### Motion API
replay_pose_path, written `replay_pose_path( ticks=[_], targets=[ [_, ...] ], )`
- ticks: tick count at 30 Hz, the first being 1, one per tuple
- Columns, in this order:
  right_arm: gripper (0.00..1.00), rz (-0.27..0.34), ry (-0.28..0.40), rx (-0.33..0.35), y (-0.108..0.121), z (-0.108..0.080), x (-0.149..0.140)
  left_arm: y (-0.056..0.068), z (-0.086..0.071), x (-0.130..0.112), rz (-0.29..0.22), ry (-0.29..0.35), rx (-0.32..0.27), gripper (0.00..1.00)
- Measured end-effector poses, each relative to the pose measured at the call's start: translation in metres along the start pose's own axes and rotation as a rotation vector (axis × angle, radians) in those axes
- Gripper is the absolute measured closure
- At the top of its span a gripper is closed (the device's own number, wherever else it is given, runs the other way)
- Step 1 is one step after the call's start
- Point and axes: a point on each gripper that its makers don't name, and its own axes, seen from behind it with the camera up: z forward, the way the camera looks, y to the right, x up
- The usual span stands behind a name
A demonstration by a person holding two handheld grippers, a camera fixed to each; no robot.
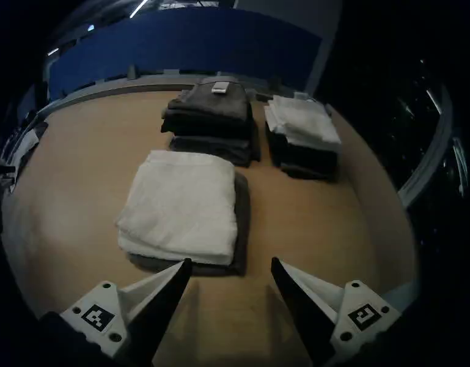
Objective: Fold towel
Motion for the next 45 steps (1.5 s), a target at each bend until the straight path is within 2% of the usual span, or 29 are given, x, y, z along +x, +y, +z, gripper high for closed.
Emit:
replay_pose_path(
  ticks=[8, 11, 17, 23, 28, 32, 35, 38, 41, 45],
  targets=[
    [0.0, -0.002, 0.043, -0.002, -0.004, -0.007, 0.016, -0.002, -0.002, 0.004, -0.002, 0.015, 0.002, 0.08],
    [0.0, 0.004, 0.12, 0.0, -0.009, -0.012, 0.037, -0.005, -0.003, 0.007, -0.009, 0.03, 0.011, 0.08],
    [0.0, 0.016, 0.367, 0.029, -0.028, -0.04, 0.093, -0.011, -0.008, 0.015, -0.026, 0.074, 0.029, 0.08],
    [0.0, 0.065, 0.497, 0.068, -0.045, -0.066, 0.128, -0.016, -0.013, 0.025, -0.044, 0.121, 0.042, 0.08],
    [0.0, 0.125, 0.601, 0.086, -0.05, -0.088, 0.152, -0.024, -0.022, 0.044, -0.055, 0.207, 0.064, 0.08],
    [0.0, 0.166, 0.64, 0.098, -0.052, -0.098, 0.161, -0.033, -0.033, 0.064, -0.08, 0.296, 0.092, 0.08],
    [0.0, 0.173, 0.652, 0.097, -0.053, -0.101, 0.163, -0.05, -0.048, 0.083, -0.113, 0.383, 0.151, 0.08],
    [0.0, 0.177, 0.666, 0.096, -0.055, -0.103, 0.166, -0.075, -0.07, 0.101, -0.157, 0.475, 0.249, 0.08],
    [0.0, 0.193, 0.676, 0.096, -0.057, -0.105, 0.169, -0.086, -0.083, 0.109, -0.198, 0.528, 0.296, 0.08],
    [0.0, 0.203, 0.708, 0.089, -0.061, -0.113, 0.178, -0.094, -0.093, 0.116, -0.213, 0.565, 0.32, 0.08]
  ],
)
